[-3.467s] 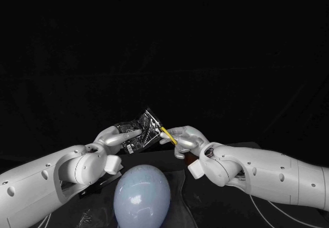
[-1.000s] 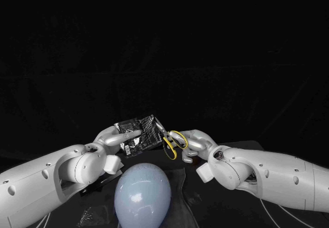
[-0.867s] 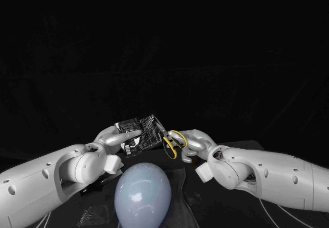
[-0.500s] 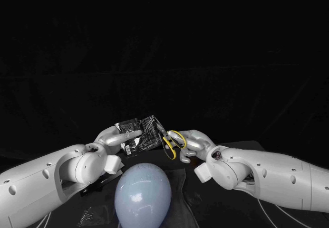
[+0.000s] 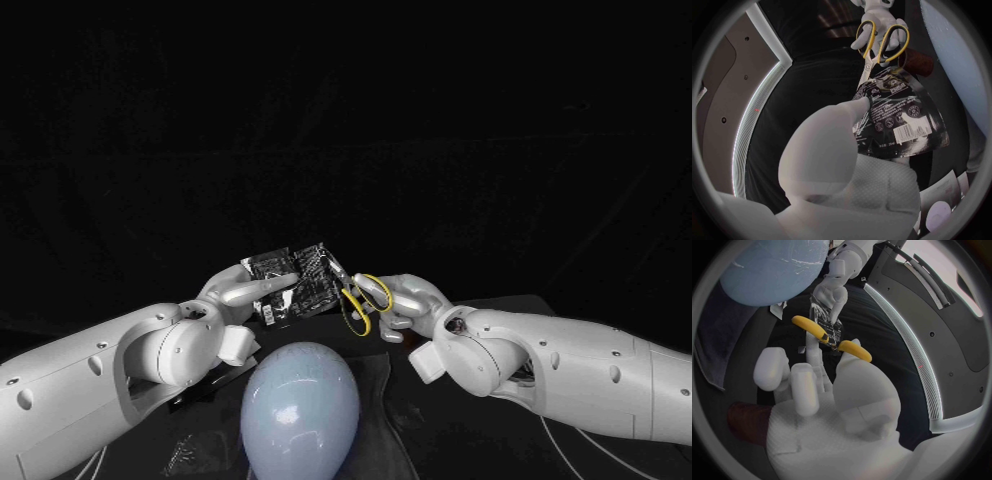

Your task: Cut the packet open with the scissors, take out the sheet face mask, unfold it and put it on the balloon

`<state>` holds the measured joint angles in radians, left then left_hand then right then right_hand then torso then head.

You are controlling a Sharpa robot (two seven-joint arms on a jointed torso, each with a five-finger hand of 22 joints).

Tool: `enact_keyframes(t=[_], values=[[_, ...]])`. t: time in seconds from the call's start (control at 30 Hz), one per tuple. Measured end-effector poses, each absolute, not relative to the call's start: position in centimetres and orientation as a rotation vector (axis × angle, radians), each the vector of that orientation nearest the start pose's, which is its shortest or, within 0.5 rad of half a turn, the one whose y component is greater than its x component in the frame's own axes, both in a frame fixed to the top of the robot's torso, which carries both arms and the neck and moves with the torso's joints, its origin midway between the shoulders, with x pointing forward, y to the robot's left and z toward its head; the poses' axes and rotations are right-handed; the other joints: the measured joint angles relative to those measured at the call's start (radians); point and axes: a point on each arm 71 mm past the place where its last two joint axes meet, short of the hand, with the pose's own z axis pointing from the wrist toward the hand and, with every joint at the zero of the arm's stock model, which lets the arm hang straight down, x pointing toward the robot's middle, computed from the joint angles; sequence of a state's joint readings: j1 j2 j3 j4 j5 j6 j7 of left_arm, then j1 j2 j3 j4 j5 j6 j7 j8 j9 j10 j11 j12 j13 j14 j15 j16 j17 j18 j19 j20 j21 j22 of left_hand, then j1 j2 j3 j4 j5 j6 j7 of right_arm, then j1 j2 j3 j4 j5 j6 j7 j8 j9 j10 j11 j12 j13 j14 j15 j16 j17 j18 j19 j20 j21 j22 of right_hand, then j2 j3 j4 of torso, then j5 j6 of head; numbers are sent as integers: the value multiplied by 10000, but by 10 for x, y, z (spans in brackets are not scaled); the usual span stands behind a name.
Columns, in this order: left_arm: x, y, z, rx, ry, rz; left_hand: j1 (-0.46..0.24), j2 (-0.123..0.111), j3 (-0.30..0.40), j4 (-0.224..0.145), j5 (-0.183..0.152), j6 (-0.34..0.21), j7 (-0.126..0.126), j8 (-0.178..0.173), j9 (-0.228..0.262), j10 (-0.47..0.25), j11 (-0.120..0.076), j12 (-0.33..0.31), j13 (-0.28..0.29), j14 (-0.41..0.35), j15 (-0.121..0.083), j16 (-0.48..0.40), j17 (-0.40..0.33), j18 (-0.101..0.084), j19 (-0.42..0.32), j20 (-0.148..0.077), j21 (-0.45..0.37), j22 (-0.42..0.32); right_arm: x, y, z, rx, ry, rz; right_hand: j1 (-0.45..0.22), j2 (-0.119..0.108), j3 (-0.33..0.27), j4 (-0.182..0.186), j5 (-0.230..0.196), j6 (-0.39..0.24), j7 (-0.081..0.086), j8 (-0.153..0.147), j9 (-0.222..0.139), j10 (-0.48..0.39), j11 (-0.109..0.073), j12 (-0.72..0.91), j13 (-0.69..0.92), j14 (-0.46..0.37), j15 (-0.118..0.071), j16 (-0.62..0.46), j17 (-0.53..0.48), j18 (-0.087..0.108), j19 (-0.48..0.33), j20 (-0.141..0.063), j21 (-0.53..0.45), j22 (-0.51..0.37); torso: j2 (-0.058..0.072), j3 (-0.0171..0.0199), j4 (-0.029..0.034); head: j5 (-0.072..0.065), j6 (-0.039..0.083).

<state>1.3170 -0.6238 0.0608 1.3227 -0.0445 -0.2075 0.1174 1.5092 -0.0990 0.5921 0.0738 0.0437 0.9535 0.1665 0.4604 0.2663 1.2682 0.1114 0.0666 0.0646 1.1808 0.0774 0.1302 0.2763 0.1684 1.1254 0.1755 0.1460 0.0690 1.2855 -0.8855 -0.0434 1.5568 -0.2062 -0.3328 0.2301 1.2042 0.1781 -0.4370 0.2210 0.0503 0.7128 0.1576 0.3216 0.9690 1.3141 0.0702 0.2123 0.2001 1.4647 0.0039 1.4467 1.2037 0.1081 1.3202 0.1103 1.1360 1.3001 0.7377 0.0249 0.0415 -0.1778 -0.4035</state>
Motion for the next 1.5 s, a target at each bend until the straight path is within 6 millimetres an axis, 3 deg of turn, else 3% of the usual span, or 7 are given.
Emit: enact_keyframes(t=[0.33, 0.57, 0.87, 0.97, 1.17, 1.27, 1.5], values=[[547, 148, -109, -10606, 15702, -15942, 31, 30, -1, 1, 3, -1, 0, -14, 0, 0, 0, 0, 0, 1, 1, 0, -1, -55, 0, 0, 0, 0, 497, -220, -145, 9430, 15475, 13760, 214, 212, 28, 28, 0, -38, -130, 386, 118, 422, -131, -3, 159, 6, -101, -87, -130, -10, 84, -123, 81, 0, 0, -1, 3, -9, -5], [547, 148, -109, -10605, 15712, -15940, 40, 40, -1, 1, 20, -2, -1, -34, 0, 0, 0, -1, 0, 1, 1, 0, 7, 44, 0, 0, 0, 0, 499, -220, -147, 9721, 15696, 13480, 611, 464, -16, -16, -1, 18, -185, 536, 72, 642, -195, -3, 264, 4, -170, -233, -416, -14, 32, -175, 4, -64, 0, -6, 3, -2, -6], [546, 147, -109, -10592, 15715, -15956, 40, 40, -2, 2, 20, -16, -15, 2, 0, 0, 0, -7, -2, 1, 1, 0, 7, 42, 0, 0, 0, 0, 500, -217, -150, 10125, 15868, 13424, 692, 389, 8, -53, 0, -190, -123, 638, -12, 362, -69, -439, 152, 3, -169, -231, -206, -24, 49, -191, 28, -78, 0, -4, 3, 7, 8], [546, 147, -109, -10587, 15721, -15964, 40, 39, -2, 2, 20, -17, -16, 2, 0, 0, 0, -7, -2, 1, 1, 0, 7, 41, 0, 0, 0, 0, 500, -215, -150, 10262, 15825, 13559, 1047, 538, 9, -255, 0, -212, -101, 814, -12, 335, -68, -580, 134, 3, -168, -137, -25, -31, 107, -172, 121, 3, 1, 0, 4, 9, 14], [546, 147, -109, -10587, 15719, -15962, 40, 39, -3, 2, 19, -18, -17, 1, 0, 0, 0, -7, -2, 1, 1, 0, 7, 35, 0, 0, 0, 0, 500, -213, -148, 10512, 15556, 14008, 1768, 999, 7, -715, 0, 304, -286, 1118, -193, 616, -201, -653, 163, 21, -186, -90, 136, -88, 164, -228, 276, 80, 6, 5, 4, 9, 12], [546, 148, -109, -10592, 15713, -15952, 40, 39, -3, 3, 19, -19, -18, 1, 0, 0, 0, -7, -2, 1, 2, 0, 7, 32, 0, 0, 0, 0, 500, -215, -148, 10610, 15423, 14148, 1817, 1048, 2, -722, 0, 406, -349, 1118, -328, 690, -251, -653, 185, 3, -238, -90, 136, -90, 195, -260, 276, 82, 4, 5, 3, 2, -1], [547, 149, -109, -10600, 15702, -15935, 38, 40, -3, 3, 19, -21, -20, -3, 0, 0, 0, -7, -2, 2, 1, 0, 6, 27, 0, 0, 0, 0, 500, -222, -147, 10772, 15173, 14277, 1816, 1047, 2, -721, 0, 455, -328, 1118, -383, 723, -219, -702, 195, 3, -238, -90, 136, -94, 195, -260, 281, 81, -3, 4, -5, 1, -29]])
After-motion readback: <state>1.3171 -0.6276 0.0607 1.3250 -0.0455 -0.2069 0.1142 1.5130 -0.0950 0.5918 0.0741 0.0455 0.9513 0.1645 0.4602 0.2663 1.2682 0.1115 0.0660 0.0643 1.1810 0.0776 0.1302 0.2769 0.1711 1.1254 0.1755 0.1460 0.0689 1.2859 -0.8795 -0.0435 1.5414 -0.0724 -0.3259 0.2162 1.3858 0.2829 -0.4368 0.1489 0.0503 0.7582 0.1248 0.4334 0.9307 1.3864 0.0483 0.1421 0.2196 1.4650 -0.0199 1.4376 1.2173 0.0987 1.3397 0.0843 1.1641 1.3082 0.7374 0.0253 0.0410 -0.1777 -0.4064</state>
